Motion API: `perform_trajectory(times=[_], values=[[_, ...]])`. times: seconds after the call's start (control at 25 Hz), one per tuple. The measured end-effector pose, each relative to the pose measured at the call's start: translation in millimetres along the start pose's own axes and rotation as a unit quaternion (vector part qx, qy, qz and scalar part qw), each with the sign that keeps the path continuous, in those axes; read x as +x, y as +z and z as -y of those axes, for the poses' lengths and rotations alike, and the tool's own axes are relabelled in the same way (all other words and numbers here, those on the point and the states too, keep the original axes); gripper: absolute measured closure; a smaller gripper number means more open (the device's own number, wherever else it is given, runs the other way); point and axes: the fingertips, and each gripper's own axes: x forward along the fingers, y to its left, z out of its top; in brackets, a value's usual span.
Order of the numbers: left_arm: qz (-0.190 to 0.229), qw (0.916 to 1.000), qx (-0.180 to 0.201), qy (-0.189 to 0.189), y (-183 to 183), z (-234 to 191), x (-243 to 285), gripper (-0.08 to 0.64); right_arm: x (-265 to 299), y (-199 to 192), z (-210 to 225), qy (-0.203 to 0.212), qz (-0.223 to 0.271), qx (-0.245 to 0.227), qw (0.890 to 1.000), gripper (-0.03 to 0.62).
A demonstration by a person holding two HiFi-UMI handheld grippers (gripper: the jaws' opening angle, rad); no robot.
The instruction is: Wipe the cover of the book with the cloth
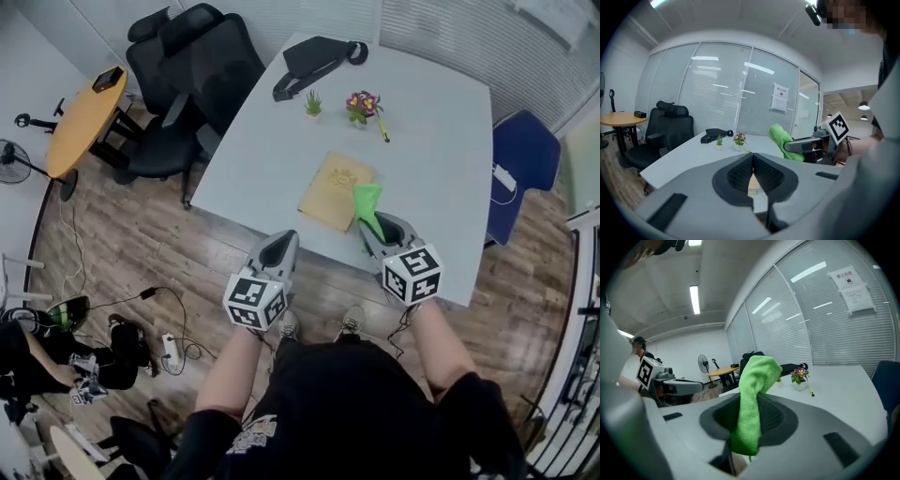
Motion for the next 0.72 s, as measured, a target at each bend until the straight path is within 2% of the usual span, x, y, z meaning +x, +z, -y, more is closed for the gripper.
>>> perform_trajectory(times=[0.16, 0.4, 0.72], values=[[-0.001, 0.9999, 0.006, -0.016, -2, -10, -21, 0.554, 4, -2, -24, -0.011, 0.004, 0.008, 1.000, 0.492], [-0.005, 0.9981, 0.024, -0.057, -6, -32, -53, 0.554, 6, -9, -70, -0.054, 0.014, 0.018, 0.998, 0.492], [-0.009, 0.9906, 0.029, -0.133, -18, -37, -75, 0.554, -20, -34, -111, -0.139, 0.021, 0.039, 0.989, 0.492]])
